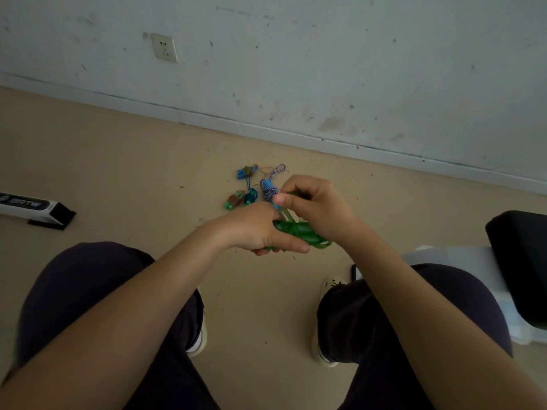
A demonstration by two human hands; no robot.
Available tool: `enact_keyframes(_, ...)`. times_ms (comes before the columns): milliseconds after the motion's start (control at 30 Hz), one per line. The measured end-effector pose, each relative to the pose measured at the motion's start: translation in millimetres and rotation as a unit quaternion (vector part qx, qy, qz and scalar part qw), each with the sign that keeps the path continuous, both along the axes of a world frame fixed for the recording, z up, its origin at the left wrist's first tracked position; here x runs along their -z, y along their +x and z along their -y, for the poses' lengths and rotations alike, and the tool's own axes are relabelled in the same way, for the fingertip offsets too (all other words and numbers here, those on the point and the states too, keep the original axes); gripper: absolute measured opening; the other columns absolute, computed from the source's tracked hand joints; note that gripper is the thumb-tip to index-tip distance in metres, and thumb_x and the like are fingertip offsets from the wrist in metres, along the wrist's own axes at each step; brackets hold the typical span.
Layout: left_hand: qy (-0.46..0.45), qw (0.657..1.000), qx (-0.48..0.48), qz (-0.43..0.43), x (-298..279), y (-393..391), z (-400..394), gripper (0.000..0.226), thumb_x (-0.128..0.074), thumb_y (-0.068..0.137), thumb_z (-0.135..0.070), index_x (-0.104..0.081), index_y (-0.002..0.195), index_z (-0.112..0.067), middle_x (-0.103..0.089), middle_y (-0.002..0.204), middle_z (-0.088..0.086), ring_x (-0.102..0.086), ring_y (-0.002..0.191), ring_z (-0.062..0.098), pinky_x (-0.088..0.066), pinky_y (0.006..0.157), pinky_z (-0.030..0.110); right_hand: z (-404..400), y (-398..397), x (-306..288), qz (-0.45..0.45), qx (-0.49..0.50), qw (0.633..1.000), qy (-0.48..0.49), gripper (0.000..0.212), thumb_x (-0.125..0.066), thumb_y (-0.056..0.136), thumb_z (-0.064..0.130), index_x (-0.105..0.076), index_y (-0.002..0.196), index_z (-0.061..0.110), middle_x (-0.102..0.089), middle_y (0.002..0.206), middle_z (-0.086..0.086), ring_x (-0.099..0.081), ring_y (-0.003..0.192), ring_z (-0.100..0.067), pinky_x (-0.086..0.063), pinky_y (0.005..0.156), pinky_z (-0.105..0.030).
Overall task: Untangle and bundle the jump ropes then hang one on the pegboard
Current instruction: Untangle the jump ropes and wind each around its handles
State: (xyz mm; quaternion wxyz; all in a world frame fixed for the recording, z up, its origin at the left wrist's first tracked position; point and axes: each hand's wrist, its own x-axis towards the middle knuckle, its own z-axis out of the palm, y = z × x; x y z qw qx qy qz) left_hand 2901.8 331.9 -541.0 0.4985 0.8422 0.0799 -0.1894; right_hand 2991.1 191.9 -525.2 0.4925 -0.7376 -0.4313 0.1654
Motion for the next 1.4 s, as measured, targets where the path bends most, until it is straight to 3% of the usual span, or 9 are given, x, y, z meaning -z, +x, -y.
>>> enact_keyframes(233, 0.044, 0.998, 0.013, 0.051, -4.2, -1.2, -4.0, 0.042, -0.082, 0.069, -0.058, -0.066, 0.072, -0.020, -0.056, 0.046, -0.002, -0.050, 0.042, 0.011, -0.039, 0.045, 0.017, 6.1, 17.7, 5.9, -0.113, 0.062, 0.986, -0.105, 0.031, -0.079, 0.081, 0.029, -0.067, 0.080, 0.001, -0.050, 0.050, 0.013, -0.041, 0.044, 0.001, -0.036, 0.047, -0.014)
enact_keyframes(433, 0.027, 0.995, -0.023, 0.089, -10.6, -3.2, -9.0, 0.032, -0.078, 0.054, -0.070, -0.068, 0.066, -0.042, -0.059, 0.046, -0.002, -0.054, 0.043, 0.009, -0.041, 0.047, 0.015, 12.3, 20.4, 1.2, -0.224, 0.009, 0.971, -0.086, 0.024, -0.072, 0.088, 0.033, -0.060, 0.073, 0.018, -0.061, 0.060, 0.006, -0.056, 0.053, -0.010, -0.043, 0.051, -0.022)
enact_keyframes(600, -0.057, 0.978, -0.132, 0.154, -14.9, -4.6, -12.0, 0.027, -0.078, 0.070, -0.057, -0.070, 0.068, -0.031, -0.059, 0.049, -0.005, -0.051, 0.044, 0.008, -0.042, 0.046, 0.017, 9.6, 20.4, -2.4, -0.389, -0.060, 0.918, -0.047, 0.077, -0.024, 0.091, 0.078, -0.068, 0.085, 0.015, -0.054, 0.066, -0.008, -0.032, 0.045, -0.015, -0.020, 0.042, -0.025)
enact_keyframes(700, -0.111, 0.947, -0.231, 0.195, -17.0, -1.9, -9.6, 0.027, -0.075, 0.086, -0.039, -0.070, 0.060, -0.032, -0.056, 0.049, -0.007, -0.047, 0.042, 0.009, -0.040, 0.044, 0.018, 6.0, 17.5, -3.0, -0.430, -0.079, 0.899, -0.012, 0.085, -0.022, 0.084, 0.084, -0.065, 0.109, 0.015, -0.054, 0.070, -0.011, -0.028, 0.042, -0.015, -0.022, 0.040, -0.024)
enact_keyframes(800, -0.137, 0.913, -0.334, 0.189, -15.3, 1.4, -9.1, 0.028, -0.075, 0.086, -0.041, -0.067, 0.070, -0.019, -0.056, 0.052, 0.001, -0.047, 0.039, 0.008, -0.038, 0.040, 0.016, 2.1, 5.2, -1.6, -0.358, -0.059, 0.931, -0.026, 0.059, -0.030, 0.094, 0.070, -0.057, 0.097, 0.018, -0.047, 0.060, -0.006, -0.023, 0.042, -0.013, -0.018, 0.041, -0.024)
enact_keyframes(900, -0.142, 0.891, -0.388, 0.190, -11.4, 4.1, -12.4, 0.030, -0.077, 0.084, -0.042, -0.070, 0.089, -0.013, -0.059, 0.056, -0.001, -0.049, 0.040, 0.009, -0.036, 0.037, 0.017, -0.6, -5.7, -5.2, -0.231, -0.048, 0.970, -0.061, 0.024, -0.041, 0.105, 0.029, -0.054, 0.094, 0.012, -0.041, 0.055, -0.003, -0.026, 0.044, -0.011, -0.021, 0.041, -0.022)
enact_keyframes(1067, -0.108, 0.889, -0.402, 0.192, -3.8, 4.4, -26.3, 0.026, -0.073, 0.083, -0.049, -0.071, 0.083, -0.023, -0.059, 0.050, -0.002, -0.049, 0.040, 0.011, -0.036, 0.037, 0.021, 4.3, -8.1, -7.1, -0.143, -0.030, 0.985, -0.091, 0.023, -0.048, 0.103, 0.019, -0.057, 0.087, 0.005, -0.045, 0.050, 0.005, -0.036, 0.043, -0.008, -0.032, 0.045, -0.017)
enact_keyframes(1267, -0.113, 0.979, -0.160, 0.050, -8.1, -3.4, -32.5, 0.038, -0.075, 0.078, -0.060, -0.070, 0.092, -0.025, -0.056, 0.052, -0.004, -0.041, 0.041, 0.010, -0.031, 0.037, 0.018, 20.2, 12.7, -18.2, -0.033, -0.019, 0.999, -0.028, 0.015, -0.067, 0.092, 0.021, -0.067, 0.082, 0.010, -0.054, 0.060, 0.015, -0.043, 0.053, 0.000, -0.037, 0.053, -0.016)
enact_keyframes(1400, -0.132, 0.991, 0.005, -0.028, -11.8, -5.0, -22.3, 0.040, -0.077, 0.064, -0.067, -0.072, 0.086, -0.034, -0.054, 0.056, -0.002, -0.040, 0.043, 0.013, -0.030, 0.039, 0.020, 21.0, 16.3, -20.3, -0.071, 0.003, 0.997, 0.026, 0.009, -0.076, 0.079, 0.031, -0.070, 0.074, 0.027, -0.060, 0.068, -0.005, -0.047, 0.061, -0.022, -0.040, 0.060, -0.033)
